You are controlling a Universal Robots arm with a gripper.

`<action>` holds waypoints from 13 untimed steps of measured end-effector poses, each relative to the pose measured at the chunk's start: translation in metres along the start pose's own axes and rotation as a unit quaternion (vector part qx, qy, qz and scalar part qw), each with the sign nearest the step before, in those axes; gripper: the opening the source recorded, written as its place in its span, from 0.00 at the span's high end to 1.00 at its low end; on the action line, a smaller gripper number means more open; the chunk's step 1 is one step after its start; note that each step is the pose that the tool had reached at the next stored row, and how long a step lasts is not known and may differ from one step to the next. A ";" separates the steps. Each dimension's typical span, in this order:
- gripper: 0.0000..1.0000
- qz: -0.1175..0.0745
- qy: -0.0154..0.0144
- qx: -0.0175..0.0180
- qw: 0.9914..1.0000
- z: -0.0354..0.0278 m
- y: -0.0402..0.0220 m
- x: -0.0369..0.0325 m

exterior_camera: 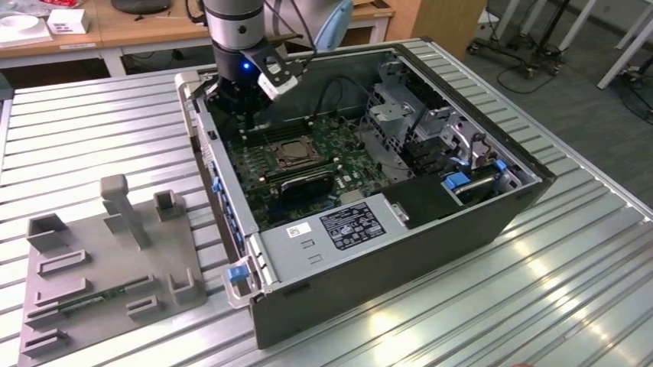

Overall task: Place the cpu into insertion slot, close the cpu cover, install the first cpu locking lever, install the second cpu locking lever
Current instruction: 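Install the first cpu locking lever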

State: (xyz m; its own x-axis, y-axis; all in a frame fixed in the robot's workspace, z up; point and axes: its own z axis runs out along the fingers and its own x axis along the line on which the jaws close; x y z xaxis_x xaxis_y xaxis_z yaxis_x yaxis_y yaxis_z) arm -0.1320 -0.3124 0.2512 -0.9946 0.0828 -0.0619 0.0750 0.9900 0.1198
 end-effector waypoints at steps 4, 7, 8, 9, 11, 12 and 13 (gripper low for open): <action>0.89 0.000 0.000 -0.003 1.000 0.0000 -0.0004 -0.0001; 0.89 0.000 0.000 -0.003 1.000 0.0000 -0.0012 -0.0018; 0.89 0.000 0.000 -0.003 1.000 0.0000 -0.0015 -0.0027; 0.89 0.000 0.001 -0.003 1.000 0.0000 -0.0017 -0.0037; 0.89 0.000 0.001 -0.003 1.000 0.0001 -0.0021 -0.0061; 0.89 0.000 0.002 -0.003 1.000 0.0002 -0.0021 -0.0072; 0.89 0.000 0.002 -0.003 1.000 0.0003 -0.0022 -0.0085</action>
State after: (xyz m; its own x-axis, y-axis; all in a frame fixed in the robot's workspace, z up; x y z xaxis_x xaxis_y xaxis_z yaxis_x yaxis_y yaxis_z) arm -0.1238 -0.3153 0.2512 -0.9948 0.0832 -0.0582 0.0753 0.9891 0.1263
